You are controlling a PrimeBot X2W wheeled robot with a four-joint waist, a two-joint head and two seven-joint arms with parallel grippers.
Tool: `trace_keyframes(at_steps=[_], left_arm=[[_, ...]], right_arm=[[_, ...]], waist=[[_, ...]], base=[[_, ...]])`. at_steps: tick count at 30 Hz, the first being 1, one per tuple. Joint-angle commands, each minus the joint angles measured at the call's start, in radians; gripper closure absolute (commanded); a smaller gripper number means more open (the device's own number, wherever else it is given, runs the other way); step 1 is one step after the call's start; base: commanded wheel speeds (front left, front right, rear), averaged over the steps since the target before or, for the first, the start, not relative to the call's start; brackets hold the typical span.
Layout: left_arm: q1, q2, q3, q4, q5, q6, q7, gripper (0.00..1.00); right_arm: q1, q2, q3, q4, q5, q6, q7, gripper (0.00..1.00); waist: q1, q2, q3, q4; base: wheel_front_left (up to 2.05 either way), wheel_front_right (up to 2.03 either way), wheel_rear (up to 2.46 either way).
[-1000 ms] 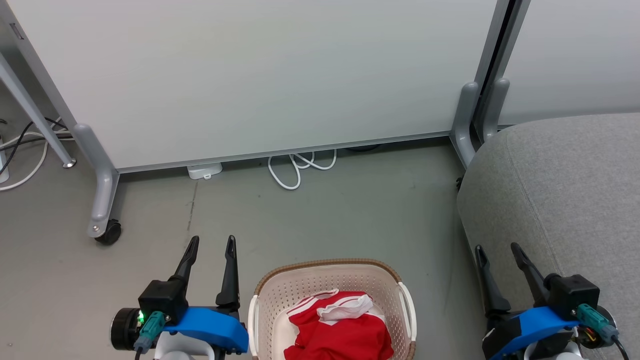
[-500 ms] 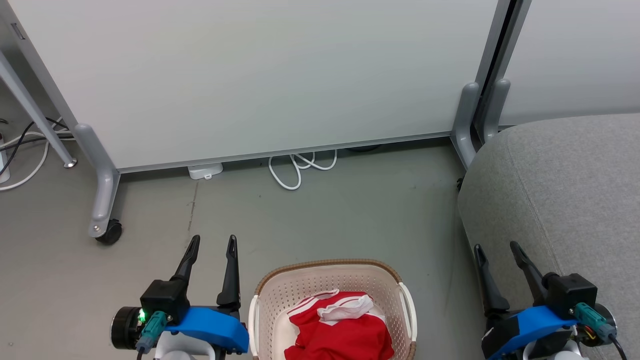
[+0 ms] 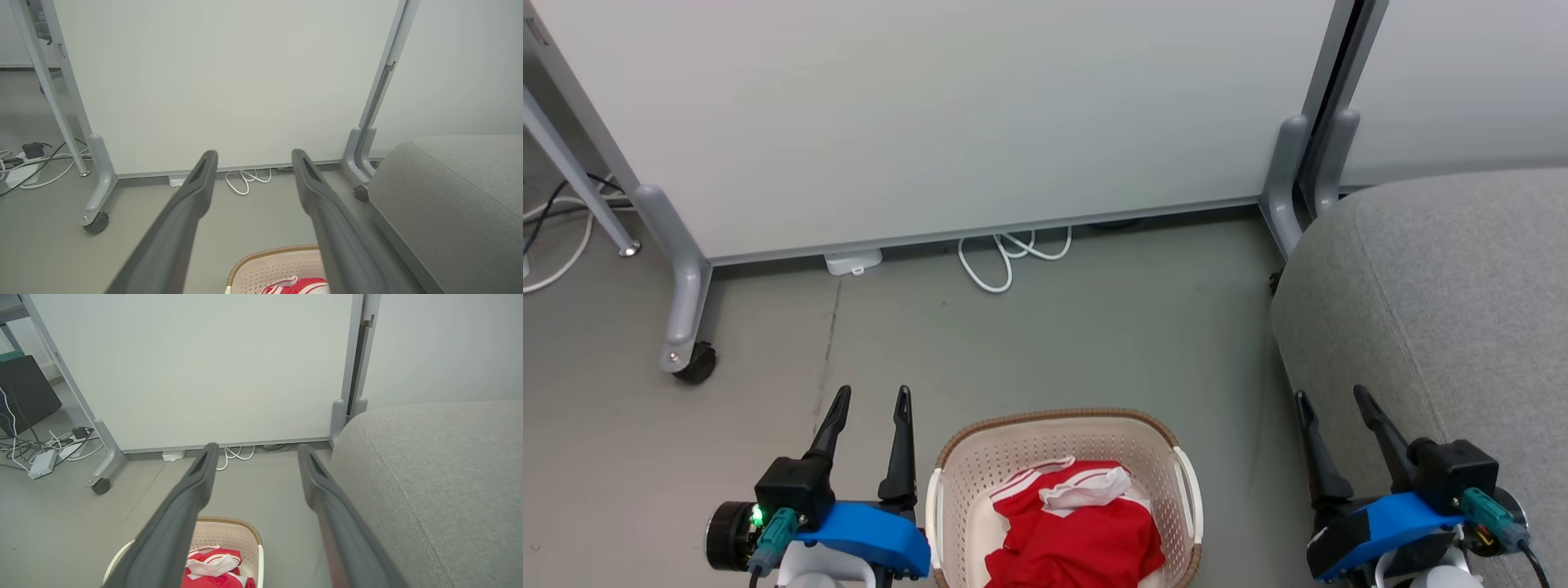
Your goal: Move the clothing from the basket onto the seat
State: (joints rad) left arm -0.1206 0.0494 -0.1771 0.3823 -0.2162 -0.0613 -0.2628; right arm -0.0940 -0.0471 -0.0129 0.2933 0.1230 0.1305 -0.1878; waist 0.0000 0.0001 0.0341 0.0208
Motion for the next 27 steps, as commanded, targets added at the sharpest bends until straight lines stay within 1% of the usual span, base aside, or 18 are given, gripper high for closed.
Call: trace_keyframes(at_steps=[1,8,9,15,20,27], left_arm=[[-0.020,0.002,-0.006,0.004,0.007,-0.004,-0.003,0.00],[-0.066,0.002,-0.015,0.048,0.013,-0.025,-0.003,0.00],[-0.066,0.002,-0.015,0.048,0.013,-0.025,-0.003,0.00],[-0.137,0.004,-0.033,0.116,0.026,-0.044,-0.003,0.00],[-0.214,0.021,-0.077,0.199,0.041,-0.061,-0.003,0.00],[-0.301,0.037,-0.143,0.341,0.039,-0.070,-0.003,0.00]], right_arm=[[-0.017,-0.006,0.002,-0.009,0.005,0.000,-0.010,0.00],[-0.050,-0.006,0.015,-0.030,0.006,0.000,-0.010,0.00],[-0.050,-0.006,0.015,-0.030,0.006,0.000,-0.010,0.00],[-0.109,-0.006,0.036,-0.057,0.009,0.000,-0.019,0.00],[-0.166,-0.005,0.059,-0.066,0.016,0.000,-0.035,0.00],[-0.216,-0.005,0.096,-0.053,0.040,0.000,-0.059,0.00]], waist=[[0.0000,-0.0001,0.021,-0.007],[0.0000,-0.0001,0.114,-0.033],[0.0000,-0.0001,0.114,-0.033],[0.0000,-0.0001,0.240,-0.063],[0.0000,-0.0001,0.345,-0.091],[0.0000,-0.0001,0.448,-0.137]], base=[[0.00,0.00,0.00],[0.00,0.00,0.00],[0.00,0.00,0.00],[0.00,0.00,0.00],[0.00,0.00,0.00],[0.00,0.00,0.00]])
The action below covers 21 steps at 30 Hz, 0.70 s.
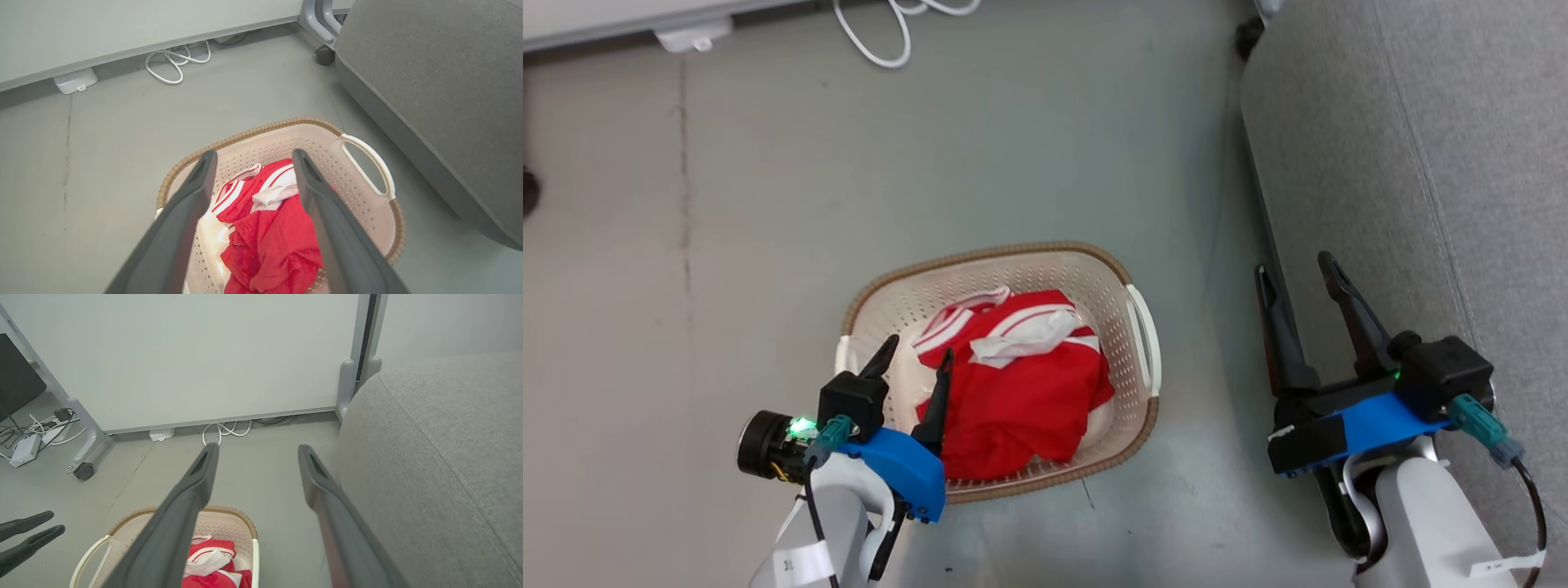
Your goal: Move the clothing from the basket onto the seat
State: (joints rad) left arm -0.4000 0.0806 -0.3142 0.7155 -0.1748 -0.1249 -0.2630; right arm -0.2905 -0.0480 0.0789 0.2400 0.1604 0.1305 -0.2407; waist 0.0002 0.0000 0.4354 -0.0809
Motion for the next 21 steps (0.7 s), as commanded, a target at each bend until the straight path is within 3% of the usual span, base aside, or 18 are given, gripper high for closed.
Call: trace_keyframes(at_steps=[1,13,21], left_arm=[[-0.035,0.005,-0.016,0.027,-0.005,-0.007,-0.003,0.00],[-0.203,0.050,-0.254,0.248,-0.154,-0.006,0.035,0.00],[-0.297,0.101,-0.335,0.332,-0.245,-0.006,0.084,0.00]], right_arm=[[-0.028,-0.004,0.008,0.002,0.006,0.000,-0.009,0.00],[-0.110,-0.004,0.070,-0.023,0.045,0.000,-0.025,0.00],[-0.137,-0.004,0.102,-0.071,0.079,0.000,-0.025,0.00]], waist=[[-0.0002,0.0000,0.059,-0.042],[-0.0002,0.0000,0.219,-0.131],[-0.0002,0.0000,0.313,-0.178]], base=[[0.00,0.00,0.00],[0.00,0.00,0.00],[0.00,0.00,0.00]])
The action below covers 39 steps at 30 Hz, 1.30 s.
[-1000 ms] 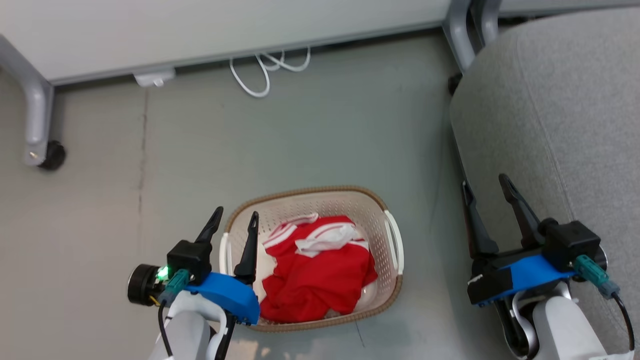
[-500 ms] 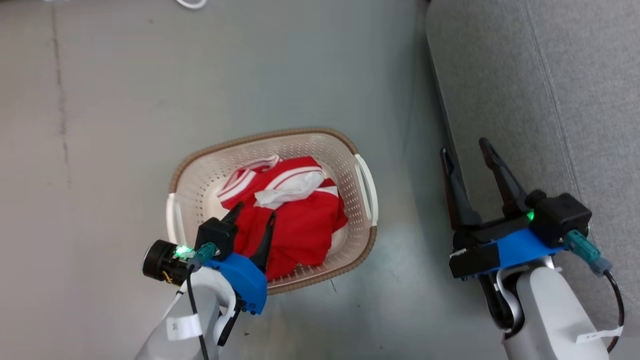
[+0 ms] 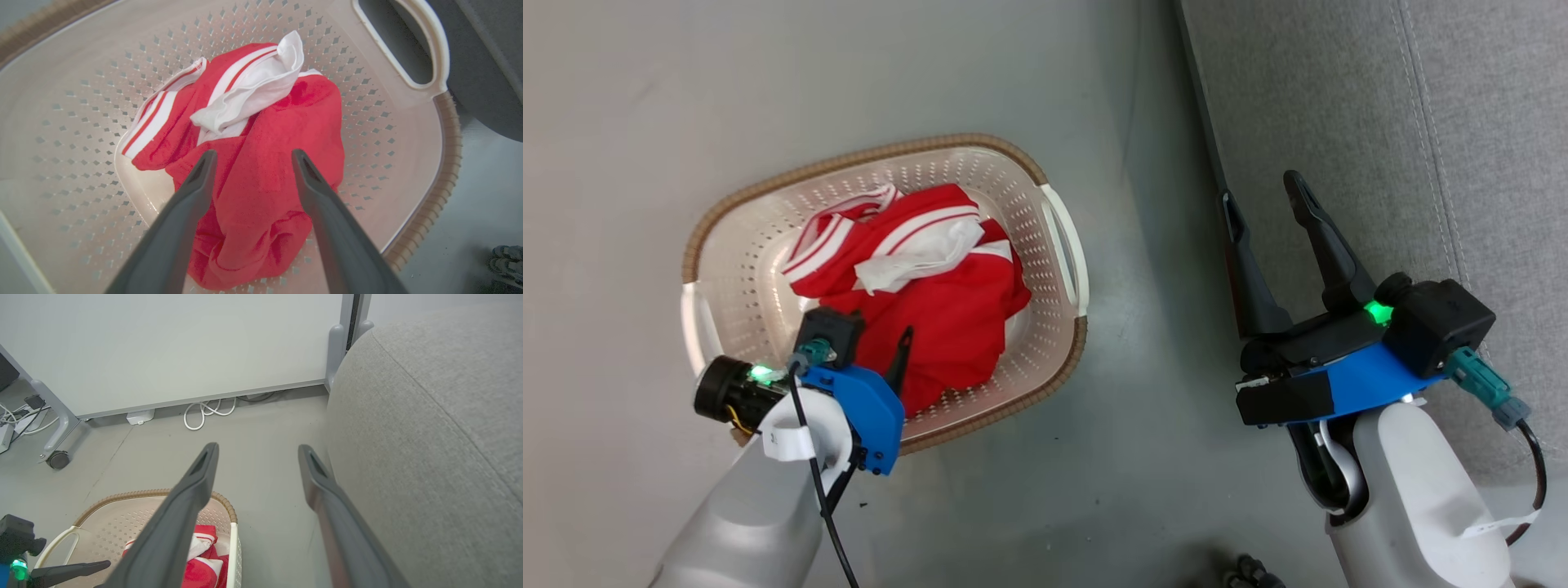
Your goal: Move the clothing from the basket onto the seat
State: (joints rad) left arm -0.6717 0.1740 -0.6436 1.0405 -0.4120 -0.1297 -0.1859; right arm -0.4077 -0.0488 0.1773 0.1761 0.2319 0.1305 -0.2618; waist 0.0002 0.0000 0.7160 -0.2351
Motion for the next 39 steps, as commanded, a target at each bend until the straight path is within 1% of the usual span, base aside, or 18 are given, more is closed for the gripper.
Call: trace_keyframes(at_steps=[1,7,12,19,20,21,22,23,26,39], left_arm=[[-0.033,0.012,-0.011,0.017,-0.017,-0.001,0.013,0.00],[-0.073,0.037,-0.048,0.060,-0.062,-0.001,0.042,0.00],[-0.097,0.046,-0.073,0.093,-0.105,-0.001,0.082,0.00],[-0.104,0.037,-0.095,0.132,-0.156,-0.001,0.150,0.00],[-0.108,0.037,-0.096,0.139,-0.162,-0.001,0.157,0.03],[-0.109,0.036,-0.098,0.143,-0.165,-0.001,0.161,0.56],[-0.111,0.035,-0.102,0.144,-0.168,-0.001,0.163,0.96],[-0.113,0.035,-0.105,0.145,-0.169,-0.001,0.162,1.00],[-0.113,0.032,-0.130,0.143,-0.172,-0.001,0.173,1.00],[-0.117,0.036,-0.185,0.128,-0.218,-0.001,0.182,1.00]], right_arm=[[-0.021,-0.003,0.008,-0.012,0.011,0.000,-0.004,0.00],[-0.027,-0.003,0.033,-0.032,0.029,0.000,-0.004,0.00],[-0.032,-0.003,0.052,-0.047,0.043,0.000,-0.004,0.00],[-0.035,-0.003,0.058,-0.049,0.051,0.000,-0.004,0.00],[-0.036,-0.003,0.057,-0.048,0.051,0.000,-0.004,0.00],[-0.036,-0.003,0.057,-0.048,0.050,0.000,-0.004,0.00],[-0.037,-0.003,0.056,-0.048,0.050,0.000,-0.004,0.00],[-0.037,-0.003,0.055,-0.048,0.050,0.000,-0.004,0.00],[-0.039,-0.003,0.055,-0.048,0.049,0.000,-0.004,0.00],[-0.041,-0.003,0.048,-0.040,0.038,0.000,-0.004,0.00]], waist=[[-0.0002,0.0000,0.043,-0.029],[-0.0002,0.0000,0.086,-0.053],[-0.0002,0.0000,0.117,-0.068],[-0.0002,0.0000,0.130,-0.073],[-0.0002,0.0000,0.130,-0.073],[-0.0002,0.0000,0.129,-0.073],[-0.0002,0.0000,0.129,-0.073],[-0.0002,0.0000,0.128,-0.072],[-0.0002,0.0000,0.124,-0.071],[-0.0002,0.0000,0.115,-0.061]], base=[[0.00,0.00,0.00],[0.00,0.00,0.00],[0.00,0.00,0.00],[0.00,0.00,0.00],[0.00,0.00,0.00],[0.00,0.00,0.00],[0.00,0.00,0.00],[0.00,0.00,0.00],[0.00,0.00,0.00],[0.00,0.00,0.00]])
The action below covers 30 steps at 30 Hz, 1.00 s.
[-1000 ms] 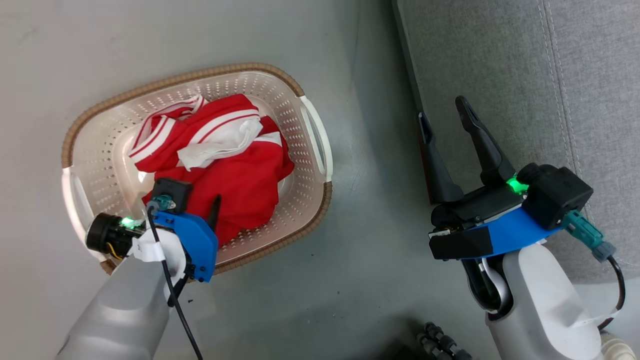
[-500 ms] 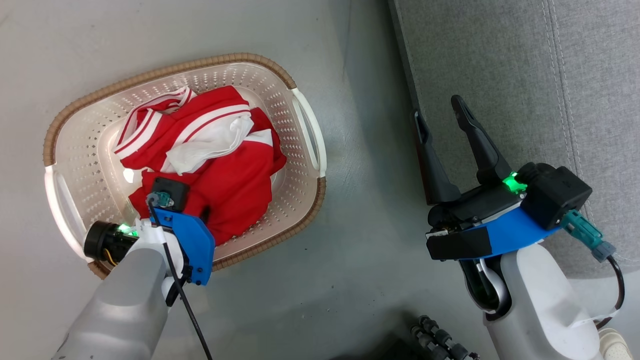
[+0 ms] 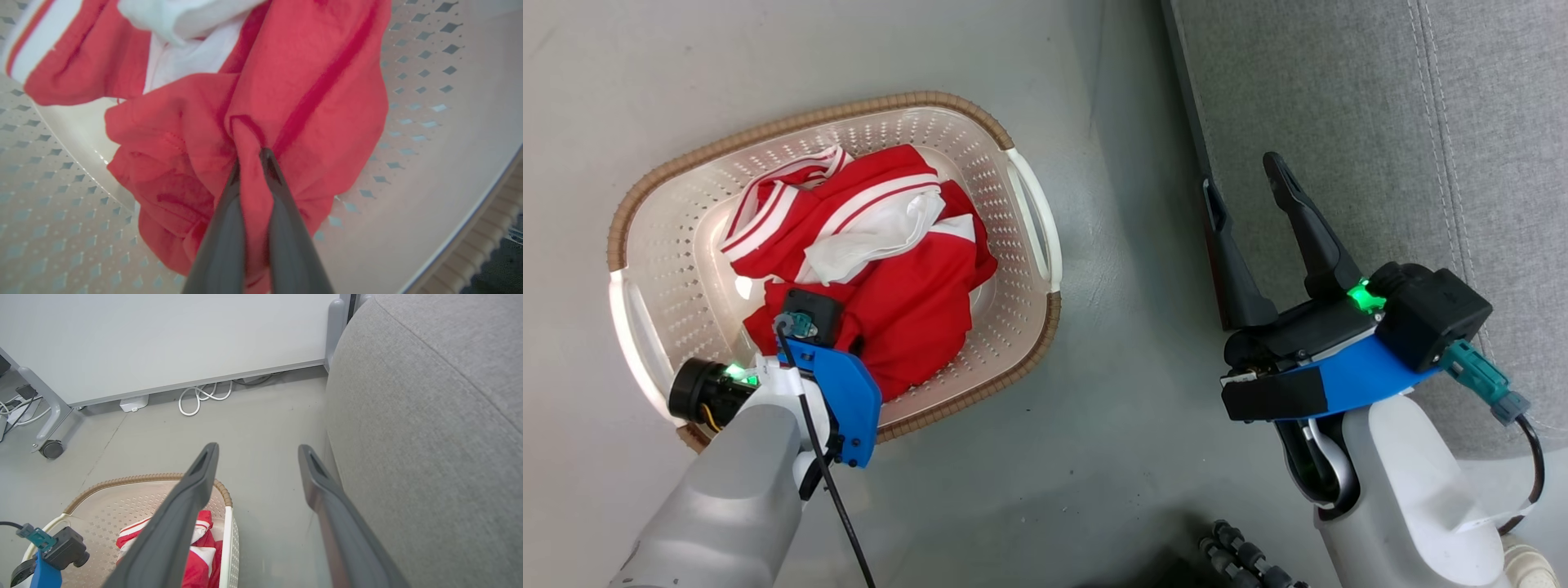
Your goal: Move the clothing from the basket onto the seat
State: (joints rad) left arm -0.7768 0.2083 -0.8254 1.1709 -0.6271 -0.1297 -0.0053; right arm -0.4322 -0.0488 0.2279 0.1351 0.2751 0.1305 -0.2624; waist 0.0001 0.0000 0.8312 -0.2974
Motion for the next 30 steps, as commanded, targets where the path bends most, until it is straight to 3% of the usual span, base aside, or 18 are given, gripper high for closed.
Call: trace_keyframes(at_steps=[1,13,30], left_arm=[[-0.011,0.000,-0.009,-0.003,-0.008,-0.001,0.002,1.00],[0.003,-0.029,-0.070,-0.023,-0.061,-0.001,-0.018,1.00],[0.061,-0.106,-0.263,-0.134,-0.156,-0.001,-0.090,1.00]], right_arm=[[-0.017,-0.003,-0.003,0.002,-0.007,0.000,-0.004,0.00],[-0.011,-0.003,-0.024,0.048,-0.053,0.000,-0.004,0.00],[0.089,-0.003,-0.095,0.221,-0.157,0.000,0.007,0.00]], waist=[[-0.0001,0.0000,-0.003,0.003],[-0.0001,0.0000,-0.091,0.049],[-0.0001,0.0000,-0.447,0.178]], base=[[0.00,0.00,0.00],[0.00,0.00,0.00],[0.00,0.00,0.00]])
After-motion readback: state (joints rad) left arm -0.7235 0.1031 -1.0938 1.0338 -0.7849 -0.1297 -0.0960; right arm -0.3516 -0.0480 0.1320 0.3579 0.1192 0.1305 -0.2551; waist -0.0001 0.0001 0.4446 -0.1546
